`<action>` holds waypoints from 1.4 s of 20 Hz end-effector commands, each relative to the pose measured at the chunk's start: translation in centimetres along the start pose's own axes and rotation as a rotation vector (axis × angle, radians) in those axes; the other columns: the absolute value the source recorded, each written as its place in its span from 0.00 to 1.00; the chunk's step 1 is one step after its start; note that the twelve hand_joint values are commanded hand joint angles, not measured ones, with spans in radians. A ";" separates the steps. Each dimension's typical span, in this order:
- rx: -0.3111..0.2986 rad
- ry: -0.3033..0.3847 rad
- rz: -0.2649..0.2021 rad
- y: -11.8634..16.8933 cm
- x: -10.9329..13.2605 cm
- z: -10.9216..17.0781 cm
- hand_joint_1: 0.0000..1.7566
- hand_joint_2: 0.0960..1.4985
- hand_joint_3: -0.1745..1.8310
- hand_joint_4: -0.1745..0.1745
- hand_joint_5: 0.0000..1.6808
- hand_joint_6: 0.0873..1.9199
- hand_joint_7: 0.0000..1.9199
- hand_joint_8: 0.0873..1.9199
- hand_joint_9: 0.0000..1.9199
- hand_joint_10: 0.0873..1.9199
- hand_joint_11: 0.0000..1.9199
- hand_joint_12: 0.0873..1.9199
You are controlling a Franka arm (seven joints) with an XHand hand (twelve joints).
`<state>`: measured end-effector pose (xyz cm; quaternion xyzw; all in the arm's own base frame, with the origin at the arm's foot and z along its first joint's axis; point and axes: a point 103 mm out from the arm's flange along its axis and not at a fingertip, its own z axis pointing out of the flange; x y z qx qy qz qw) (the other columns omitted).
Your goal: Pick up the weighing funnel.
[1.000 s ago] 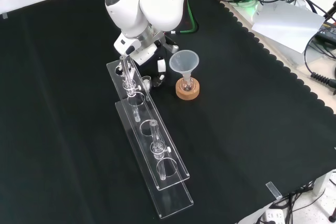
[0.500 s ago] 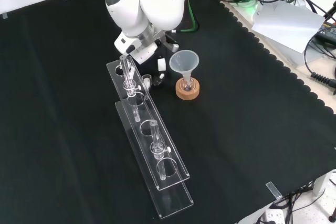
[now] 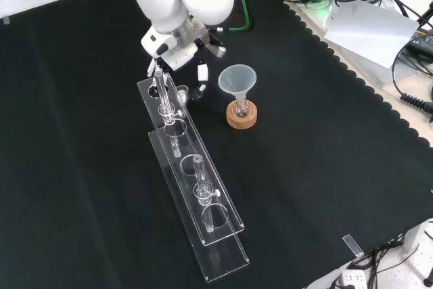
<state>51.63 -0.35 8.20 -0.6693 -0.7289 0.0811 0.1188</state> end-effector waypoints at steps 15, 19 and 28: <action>-0.061 0.003 0.077 -5.5 -4.9 -5.5 0.63 0.39 0.48 1.00 0.68 0.47 0.34 0.33 0.48 0.23 0.32 0.63; -0.071 -0.003 0.095 -6.9 -5.5 -6.7 0.63 0.39 0.48 1.00 0.68 0.47 0.34 0.33 0.48 0.23 0.32 0.63; -0.083 -0.018 0.103 -8.9 -5.6 -8.3 0.63 0.39 0.48 1.00 0.68 0.48 0.33 0.33 0.48 0.23 0.32 0.63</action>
